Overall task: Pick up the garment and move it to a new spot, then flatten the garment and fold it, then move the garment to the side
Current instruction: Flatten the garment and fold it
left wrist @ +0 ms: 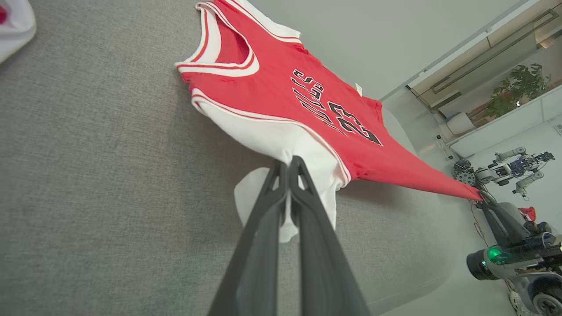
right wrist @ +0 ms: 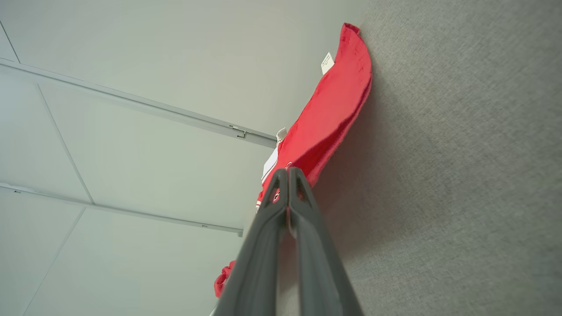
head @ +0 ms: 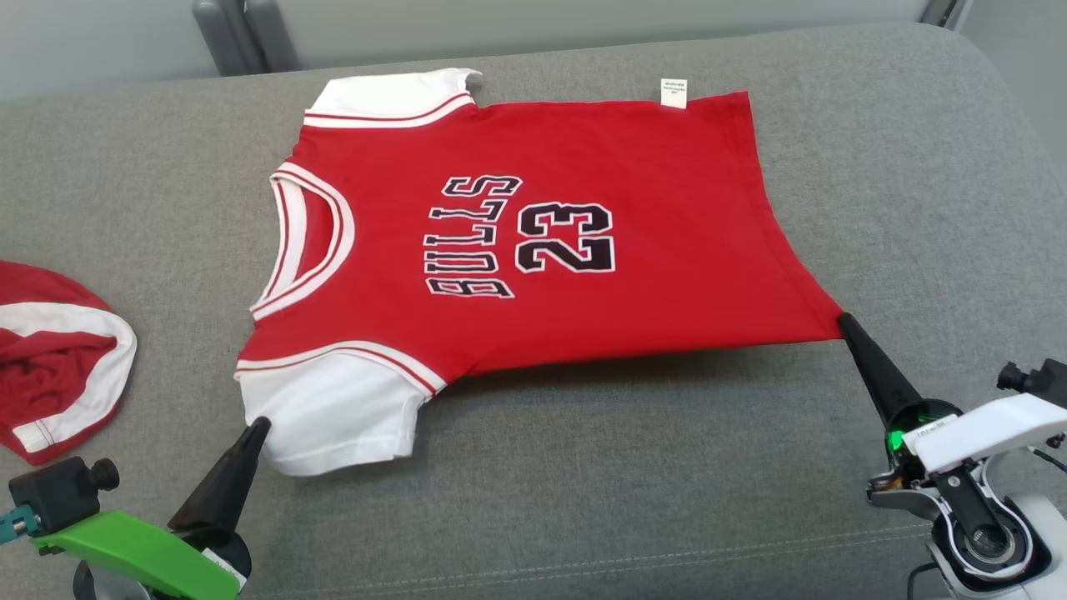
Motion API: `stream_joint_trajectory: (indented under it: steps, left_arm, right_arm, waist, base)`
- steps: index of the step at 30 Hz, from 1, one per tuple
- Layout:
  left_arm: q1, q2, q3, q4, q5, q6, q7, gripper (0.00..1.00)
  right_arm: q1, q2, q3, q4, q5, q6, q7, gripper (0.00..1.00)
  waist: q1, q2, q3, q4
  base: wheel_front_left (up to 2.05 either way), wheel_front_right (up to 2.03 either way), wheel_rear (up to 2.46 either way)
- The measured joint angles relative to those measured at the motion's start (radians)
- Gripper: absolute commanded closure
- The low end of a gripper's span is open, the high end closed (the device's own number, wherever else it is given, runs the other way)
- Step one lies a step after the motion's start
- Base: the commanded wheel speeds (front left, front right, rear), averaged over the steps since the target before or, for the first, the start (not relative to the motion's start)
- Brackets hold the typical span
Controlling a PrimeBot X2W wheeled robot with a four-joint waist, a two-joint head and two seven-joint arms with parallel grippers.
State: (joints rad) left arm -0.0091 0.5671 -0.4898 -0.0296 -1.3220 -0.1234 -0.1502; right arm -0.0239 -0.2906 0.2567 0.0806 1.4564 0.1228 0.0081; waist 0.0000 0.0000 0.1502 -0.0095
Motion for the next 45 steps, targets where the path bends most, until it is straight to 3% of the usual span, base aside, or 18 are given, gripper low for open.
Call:
stream_joint_trajectory:
  steps: [7, 17, 45]
  left_arm:
    - [0.02, 0.018, -0.002, -0.033, -0.029, 0.0, 0.0, 1.0]
    - [0.014, 0.03, -0.025, -0.048, -0.03, 0.0, 0.019, 1.0]
    - [-0.261, -0.095, 0.052, 0.161, -0.155, 0.0, 0.045, 1.0]
  right_arm:
    - [0.081, -0.036, -0.016, -0.011, 0.014, 0.0, -0.006, 1.0]
    - [0.058, -0.044, 0.016, 0.009, -0.052, 0.0, 0.0, 1.0]
    - [-0.168, 0.053, 0.055, 0.166, -0.138, -0.001, -0.076, 1.0]
  waist:
    - [0.0, 0.0, 0.002, 0.0]
    - [0.0, 0.0, 0.028, -0.007]
    - [0.0, 0.0, 0.116, -0.056]
  base:
    - [0.0, 0.0, 0.0]
    - [0.0, 0.0, 0.0]
    - [0.0, 0.0, 0.0]
